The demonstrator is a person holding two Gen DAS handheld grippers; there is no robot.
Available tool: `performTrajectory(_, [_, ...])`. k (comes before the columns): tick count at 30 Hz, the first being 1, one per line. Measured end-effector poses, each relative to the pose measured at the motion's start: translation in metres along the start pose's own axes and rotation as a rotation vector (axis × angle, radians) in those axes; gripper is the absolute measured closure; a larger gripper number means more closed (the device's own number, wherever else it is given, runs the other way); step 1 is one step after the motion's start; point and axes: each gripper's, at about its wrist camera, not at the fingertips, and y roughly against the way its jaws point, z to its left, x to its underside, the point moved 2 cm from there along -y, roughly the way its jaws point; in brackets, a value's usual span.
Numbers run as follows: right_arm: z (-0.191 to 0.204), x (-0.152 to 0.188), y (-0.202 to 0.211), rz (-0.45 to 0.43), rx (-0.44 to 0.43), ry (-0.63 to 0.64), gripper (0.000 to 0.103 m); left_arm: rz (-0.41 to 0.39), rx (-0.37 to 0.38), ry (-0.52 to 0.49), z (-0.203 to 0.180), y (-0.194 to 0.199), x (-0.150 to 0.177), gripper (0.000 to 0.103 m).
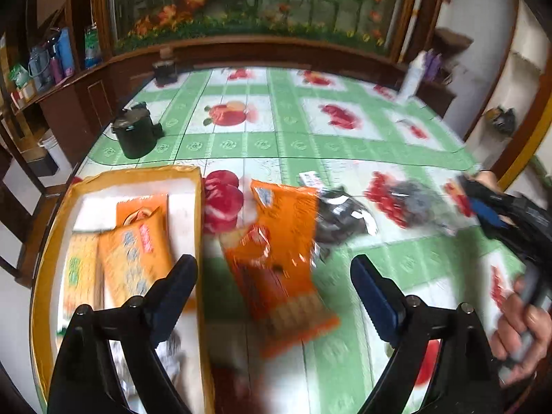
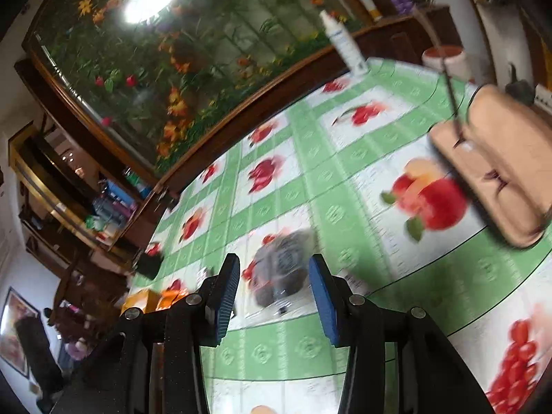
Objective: Organize snacks
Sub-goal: 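Grasp the small orange snack bag with the left gripper while the right gripper grasps a white milk candy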
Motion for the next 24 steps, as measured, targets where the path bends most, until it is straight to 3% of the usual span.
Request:
performTrajectory(2, [-0.007,-0.003,0.002,-0.01,0.008,-0.019,0.058,0.051,-0.019,0.004,0.002,-0.026,-0.01,0.013])
performTrajectory(4, [-0.016,-0.005,0.004,-0.004,0.005,-0.043,0.058,0.046,-0.07,-0.01,0.003,-0.036,-0.017,0.013])
performTrajectory(8, [-0.02,-0.004,0.001,0.011,0.009,-0.058,0.058,0.079,-0.074,-0.062,-0.009,-0.051,-0.028,0.017])
performTrajectory(10, [-0.018,-0.003,0.002,0.012,0.009,-0.048,0.058,0.102,-0.074,-0.086,-0.016,-0.059,-0.027,0.034])
performTrajectory(14, [-0.016,-0.003,0.005,-0.001,0.026,-0.033,0.058,0.083,-0.085,-0.121,-0.028,-0.061,-0.022,0.043])
performTrajectory(15, [-0.017,-0.003,0.005,-0.001,0.028,-0.036,0.058,0.08,-0.081,-0.118,-0.029,-0.061,-0.021,0.051])
performTrajectory(17, [-0.018,-0.003,0.002,0.008,0.041,-0.035,0.058,0.065,-0.089,-0.103,-0.029,-0.057,-0.019,0.056])
performTrajectory(24, [-0.019,0.004,-0.013,0.069,0.155,0.013,0.058,0.009,0.041,-0.041,-0.031,-0.02,0.002,0.057])
